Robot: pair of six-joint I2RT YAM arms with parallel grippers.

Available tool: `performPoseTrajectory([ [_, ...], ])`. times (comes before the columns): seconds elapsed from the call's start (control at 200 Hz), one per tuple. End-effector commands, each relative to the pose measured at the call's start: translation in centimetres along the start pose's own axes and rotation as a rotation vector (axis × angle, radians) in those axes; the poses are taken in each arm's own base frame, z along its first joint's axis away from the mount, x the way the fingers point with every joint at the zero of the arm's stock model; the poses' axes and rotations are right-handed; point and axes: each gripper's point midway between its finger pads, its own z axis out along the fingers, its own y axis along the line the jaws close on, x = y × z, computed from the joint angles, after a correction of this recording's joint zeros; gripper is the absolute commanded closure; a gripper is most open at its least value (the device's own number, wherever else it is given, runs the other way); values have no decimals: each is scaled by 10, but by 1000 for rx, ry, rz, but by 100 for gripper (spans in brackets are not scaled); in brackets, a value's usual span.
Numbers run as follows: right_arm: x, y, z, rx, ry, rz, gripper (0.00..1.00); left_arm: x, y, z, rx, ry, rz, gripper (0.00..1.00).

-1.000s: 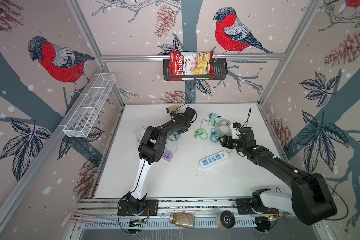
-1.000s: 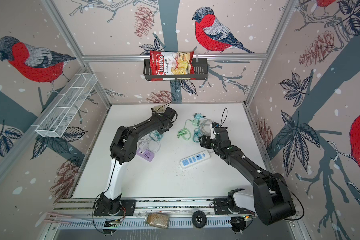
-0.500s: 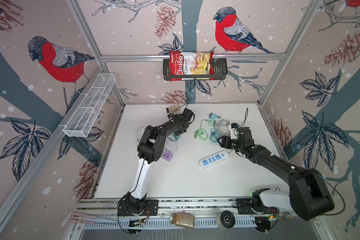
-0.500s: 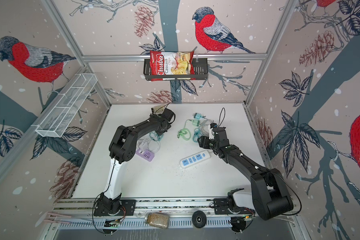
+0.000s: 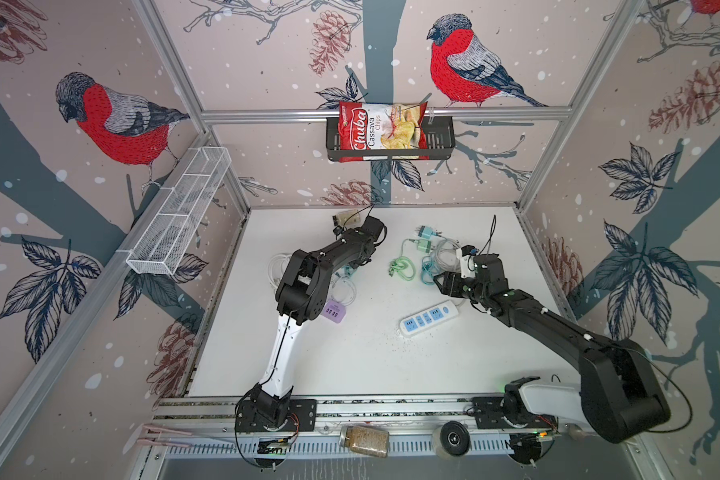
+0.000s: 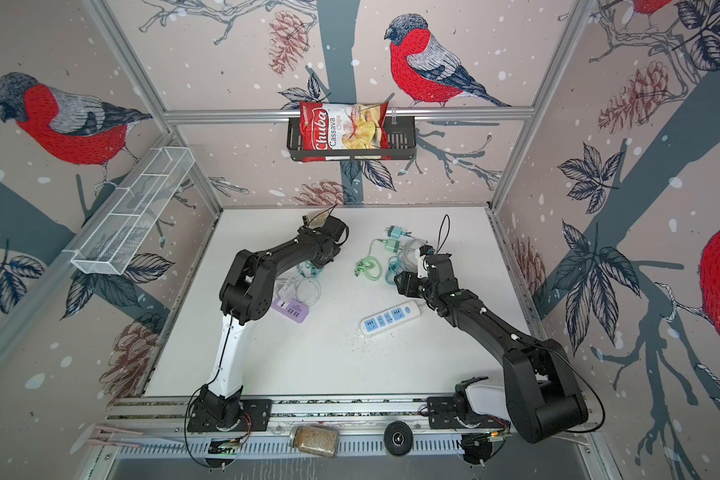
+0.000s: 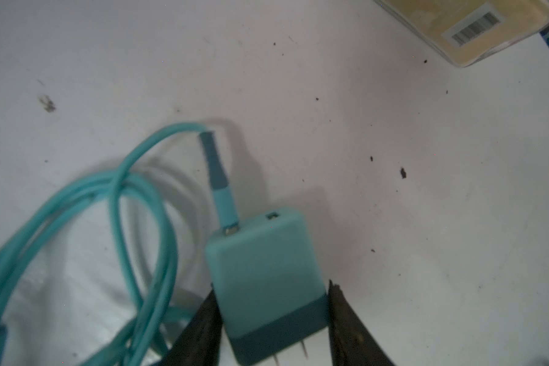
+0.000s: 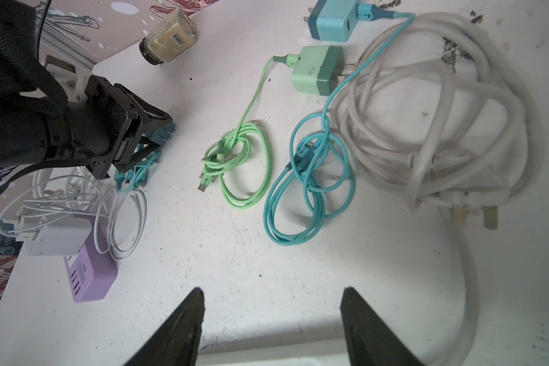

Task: Insert the plug
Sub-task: 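Close the left gripper on the teal charger body, prongs outward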

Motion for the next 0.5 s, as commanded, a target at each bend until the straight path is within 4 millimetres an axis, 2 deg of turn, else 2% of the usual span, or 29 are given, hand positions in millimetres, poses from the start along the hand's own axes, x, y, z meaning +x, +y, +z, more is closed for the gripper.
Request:
performPoseTrajectory([
  [0.0,-5,-3,-4,19,-21,-11,31,10,12,5,-34,39,50,60],
  [0.08,-6,-6,-5,29,-23,-6,31,12,10,7,-33,46,81,66],
  [0.21,-12,-7,-13,36,-51,-6,31,19,-4,12,-14,68,178,75],
  [0.35,-10,-16,-14,61,-50,10,31,33,-10,12,-36,84,278,79],
  [0.495,-7,-25,-16,86,-53,29,31,56,-8,10,-38,124,384,80],
])
